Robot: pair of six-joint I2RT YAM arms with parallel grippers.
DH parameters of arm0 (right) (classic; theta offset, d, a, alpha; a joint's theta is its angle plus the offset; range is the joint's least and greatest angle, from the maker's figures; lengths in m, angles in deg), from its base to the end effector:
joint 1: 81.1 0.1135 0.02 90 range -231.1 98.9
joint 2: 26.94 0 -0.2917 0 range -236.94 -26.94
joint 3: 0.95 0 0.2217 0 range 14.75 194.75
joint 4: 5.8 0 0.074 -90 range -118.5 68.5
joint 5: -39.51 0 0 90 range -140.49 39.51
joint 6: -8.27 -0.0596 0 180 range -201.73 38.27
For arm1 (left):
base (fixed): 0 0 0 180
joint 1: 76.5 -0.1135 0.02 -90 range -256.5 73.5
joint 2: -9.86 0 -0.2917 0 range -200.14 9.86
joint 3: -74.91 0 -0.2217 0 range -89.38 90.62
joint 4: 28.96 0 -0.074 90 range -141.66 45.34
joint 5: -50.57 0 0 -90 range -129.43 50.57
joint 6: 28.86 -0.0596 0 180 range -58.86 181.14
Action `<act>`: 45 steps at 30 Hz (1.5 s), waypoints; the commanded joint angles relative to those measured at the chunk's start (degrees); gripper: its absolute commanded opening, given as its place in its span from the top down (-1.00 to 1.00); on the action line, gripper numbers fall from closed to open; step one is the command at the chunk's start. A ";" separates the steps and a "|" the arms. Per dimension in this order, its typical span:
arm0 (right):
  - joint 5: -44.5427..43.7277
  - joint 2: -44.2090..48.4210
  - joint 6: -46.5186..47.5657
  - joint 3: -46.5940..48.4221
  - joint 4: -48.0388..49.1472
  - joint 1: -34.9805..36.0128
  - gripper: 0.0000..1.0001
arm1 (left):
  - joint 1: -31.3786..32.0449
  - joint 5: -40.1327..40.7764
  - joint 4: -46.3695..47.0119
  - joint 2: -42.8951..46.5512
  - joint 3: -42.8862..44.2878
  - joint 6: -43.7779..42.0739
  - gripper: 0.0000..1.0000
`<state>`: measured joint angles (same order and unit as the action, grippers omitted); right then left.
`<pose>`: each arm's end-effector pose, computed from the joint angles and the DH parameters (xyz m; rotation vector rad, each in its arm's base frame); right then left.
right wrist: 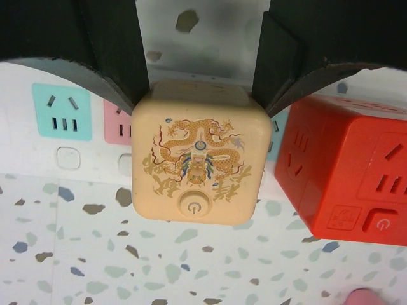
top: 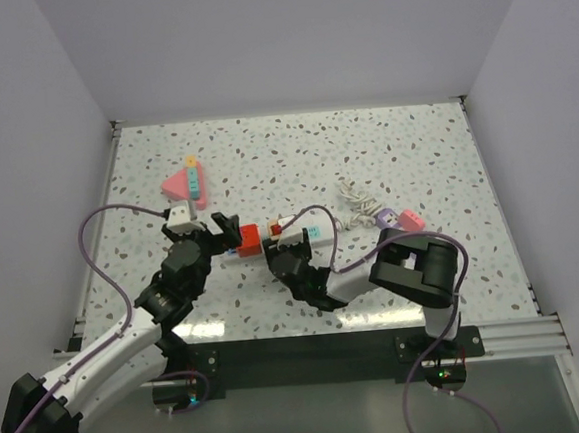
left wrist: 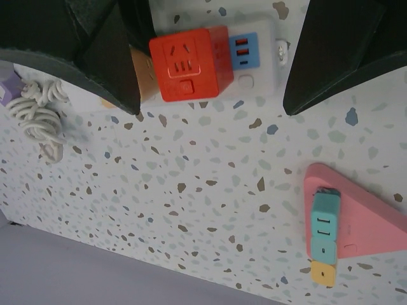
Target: Insert the plug
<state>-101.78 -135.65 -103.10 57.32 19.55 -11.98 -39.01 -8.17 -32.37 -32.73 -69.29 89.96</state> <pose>0.1702 0.3156 0.1717 -0.2214 1.8305 0.2003 0.1365 -0.0658 0.2626 -0.2667 1.7169 -0.3774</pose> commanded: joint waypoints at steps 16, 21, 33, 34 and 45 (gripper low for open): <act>15.77 -0.29 7.66 6.75 -16.36 -11.11 0.96 | -0.58 -3.58 -3.24 2.33 2.49 -2.80 -1.00; 23.50 10.25 7.65 2.70 -16.62 -11.03 -0.30 | -0.58 -3.06 -7.28 3.21 4.42 -1.66 -1.00; 23.87 40.12 9.06 -9.60 -21.89 -10.85 -0.98 | -0.58 -2.09 -9.48 6.64 4.34 -1.40 -1.00; 20.47 41.46 9.06 -10.48 -22.86 -10.85 -0.98 | -0.58 -2.00 -9.74 6.81 4.34 -1.40 -1.00; 3.22 60.87 5.82 -19.62 -33.23 -15.77 -0.98 | -0.58 -0.77 -10.71 7.17 4.78 -1.57 -1.00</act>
<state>-91.92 -79.45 -95.12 39.15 -9.82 -26.10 -39.25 -10.20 -43.16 -25.91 -66.95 88.56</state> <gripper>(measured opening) 0.987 0.997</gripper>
